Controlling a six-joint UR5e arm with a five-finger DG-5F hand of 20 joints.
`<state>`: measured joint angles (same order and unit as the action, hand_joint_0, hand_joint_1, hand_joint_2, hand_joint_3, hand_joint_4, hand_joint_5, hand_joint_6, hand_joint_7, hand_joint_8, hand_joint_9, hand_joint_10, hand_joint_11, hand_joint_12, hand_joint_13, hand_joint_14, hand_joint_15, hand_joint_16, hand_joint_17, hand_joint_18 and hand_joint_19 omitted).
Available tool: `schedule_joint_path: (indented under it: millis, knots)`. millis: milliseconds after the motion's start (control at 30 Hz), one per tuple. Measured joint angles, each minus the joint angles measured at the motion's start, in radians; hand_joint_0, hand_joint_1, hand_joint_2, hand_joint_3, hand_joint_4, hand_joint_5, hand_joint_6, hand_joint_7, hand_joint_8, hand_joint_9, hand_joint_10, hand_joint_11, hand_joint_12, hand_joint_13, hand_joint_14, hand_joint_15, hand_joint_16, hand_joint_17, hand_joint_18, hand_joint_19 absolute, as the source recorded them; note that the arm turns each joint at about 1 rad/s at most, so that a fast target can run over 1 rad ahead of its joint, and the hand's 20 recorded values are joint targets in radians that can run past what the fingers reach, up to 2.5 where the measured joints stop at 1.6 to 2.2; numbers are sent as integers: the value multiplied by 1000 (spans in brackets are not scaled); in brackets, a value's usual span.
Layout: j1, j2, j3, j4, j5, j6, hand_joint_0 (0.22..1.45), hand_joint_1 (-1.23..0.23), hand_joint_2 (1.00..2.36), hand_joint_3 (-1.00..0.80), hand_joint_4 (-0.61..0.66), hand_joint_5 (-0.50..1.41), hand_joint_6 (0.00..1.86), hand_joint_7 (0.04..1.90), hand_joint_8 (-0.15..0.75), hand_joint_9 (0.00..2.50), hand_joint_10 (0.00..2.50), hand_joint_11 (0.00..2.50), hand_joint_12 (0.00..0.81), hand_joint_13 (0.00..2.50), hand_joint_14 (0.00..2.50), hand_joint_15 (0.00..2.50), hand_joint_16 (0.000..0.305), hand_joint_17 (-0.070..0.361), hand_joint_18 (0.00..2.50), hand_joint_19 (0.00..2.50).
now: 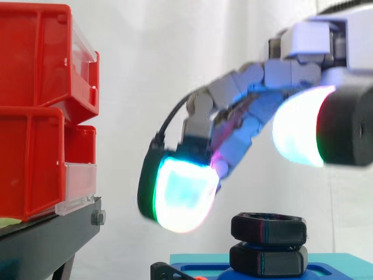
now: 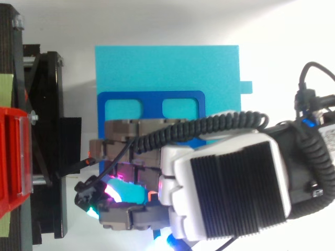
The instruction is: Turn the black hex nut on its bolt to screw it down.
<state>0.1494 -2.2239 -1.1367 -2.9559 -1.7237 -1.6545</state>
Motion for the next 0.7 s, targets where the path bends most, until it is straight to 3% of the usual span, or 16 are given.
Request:
schedule_joint_path:
  millis: [367,700]
  knots:
    - [10,-15,-1,12,-13,26,532,-151,1000,-500,149,-22,504,1163,251,909,1,67,307,689,3,95,43,96,571,379]
    - [1,-15,-1,15,-18,26,532,-152,1000,-500,132,-1,501,1363,256,917,3,62,308,689,4,88,42,95,562,382]
